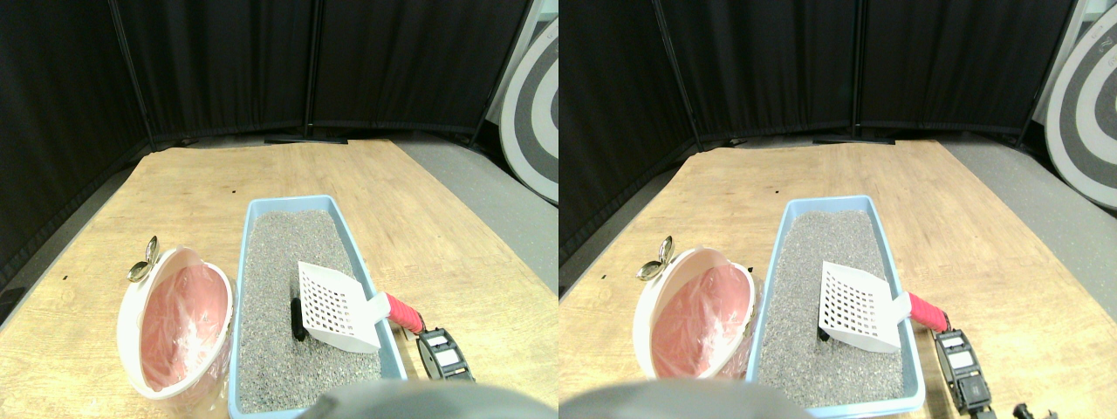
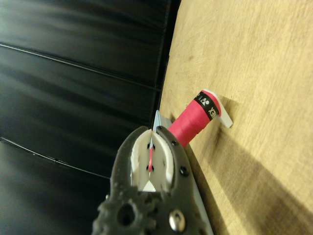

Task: Scoop (unimanual)

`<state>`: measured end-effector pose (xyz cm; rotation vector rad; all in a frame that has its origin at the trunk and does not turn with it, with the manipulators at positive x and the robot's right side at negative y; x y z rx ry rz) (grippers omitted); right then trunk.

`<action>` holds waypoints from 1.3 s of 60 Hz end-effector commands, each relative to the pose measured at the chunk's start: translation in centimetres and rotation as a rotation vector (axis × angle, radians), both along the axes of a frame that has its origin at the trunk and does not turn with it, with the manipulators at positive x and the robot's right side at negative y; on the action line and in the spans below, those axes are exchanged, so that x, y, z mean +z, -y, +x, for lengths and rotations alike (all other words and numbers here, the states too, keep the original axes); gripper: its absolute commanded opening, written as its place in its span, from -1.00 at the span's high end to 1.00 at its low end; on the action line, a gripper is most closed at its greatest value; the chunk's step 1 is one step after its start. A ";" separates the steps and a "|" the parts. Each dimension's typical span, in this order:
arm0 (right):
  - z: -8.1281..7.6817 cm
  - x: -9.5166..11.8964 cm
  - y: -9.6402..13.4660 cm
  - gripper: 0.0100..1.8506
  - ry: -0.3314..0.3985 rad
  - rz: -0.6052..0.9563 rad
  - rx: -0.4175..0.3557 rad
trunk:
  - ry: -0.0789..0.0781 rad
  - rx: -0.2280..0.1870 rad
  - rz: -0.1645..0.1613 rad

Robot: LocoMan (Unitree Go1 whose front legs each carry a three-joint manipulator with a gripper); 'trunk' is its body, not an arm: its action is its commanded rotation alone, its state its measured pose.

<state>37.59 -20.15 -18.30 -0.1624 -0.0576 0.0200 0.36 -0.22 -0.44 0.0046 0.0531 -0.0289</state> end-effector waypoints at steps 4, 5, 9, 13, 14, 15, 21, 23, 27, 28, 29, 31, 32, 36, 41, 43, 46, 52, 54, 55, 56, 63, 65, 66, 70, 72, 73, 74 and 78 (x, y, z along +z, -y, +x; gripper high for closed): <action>-0.1 0.8 0.0 0.49 0.042 -0.006 0.002 | 0.002 0.006 -0.004; -0.1 0.8 0.0 0.49 0.044 -0.004 0.005 | 0.002 0.006 -0.003; -0.1 0.8 0.0 0.49 0.045 -0.002 0.007 | 0.000 0.005 -0.002; -0.2 0.8 0.0 0.49 0.044 -0.003 0.007 | 0.002 0.005 -0.004; -0.2 0.9 0.0 0.49 0.043 -0.001 0.007 | 0.002 0.005 -0.004; -0.3 0.9 0.0 0.49 0.042 0.003 0.004 | 0.001 0.005 -0.005; -0.2 0.9 0.0 0.50 0.062 0.021 0.024 | -0.002 0.006 -0.006; -0.2 0.9 0.1 0.51 0.078 0.036 0.043 | -0.003 0.007 -0.006; -0.2 0.9 0.2 0.48 0.107 0.102 0.091 | -0.002 0.008 -0.008; -0.2 0.9 0.2 0.47 0.110 0.115 0.097 | -0.002 0.008 -0.008; -0.1 1.0 0.3 0.46 0.113 0.132 0.102 | -0.002 0.008 -0.009; -0.1 1.1 0.4 0.41 0.121 0.218 0.110 | -0.001 0.008 -0.009; -0.1 1.1 0.4 0.41 0.121 0.218 0.110 | -0.001 0.008 -0.009; 0.0 1.4 0.6 0.32 0.123 0.290 0.109 | -0.004 0.006 -0.009; 0.3 1.5 0.7 0.24 0.129 0.323 0.122 | -0.002 0.006 -0.015; 0.3 1.6 0.7 0.23 0.127 0.329 0.120 | -0.001 0.007 -0.018; 0.5 1.7 0.7 0.15 0.114 0.350 0.122 | -0.004 0.008 -0.020; 0.7 1.6 0.7 0.06 0.089 0.386 0.117 | -0.005 0.011 -0.027; 0.8 1.6 0.7 0.03 0.078 0.399 0.111 | -0.005 0.011 -0.027; 0.8 1.6 0.7 0.02 0.076 0.404 0.113 | -0.006 0.013 -0.029; 0.9 1.5 0.7 0.01 0.073 0.415 0.119 | -0.006 0.013 -0.029; 1.4 1.2 0.6 -0.03 0.049 0.432 0.110 | -0.008 0.023 -0.038; 1.6 1.1 0.5 -0.03 0.042 0.431 0.112 | -0.009 0.024 -0.040; 1.7 1.0 0.5 -0.04 0.037 0.434 0.115 | -0.010 0.026 -0.040; 1.9 0.8 0.3 -0.05 0.028 0.425 0.115 | -0.011 0.030 -0.044; 2.1 0.6 0.2 -0.05 0.022 0.422 0.116 | -0.011 0.030 -0.044; 2.1 0.6 0.2 -0.05 0.022 0.422 0.116 | -0.012 0.034 -0.047; 2.2 0.6 0.2 -0.06 0.019 0.426 0.116 | -0.012 0.034 -0.047; 2.5 0.4 0.0 -0.04 0.009 0.435 0.107 | -0.012 0.034 -0.047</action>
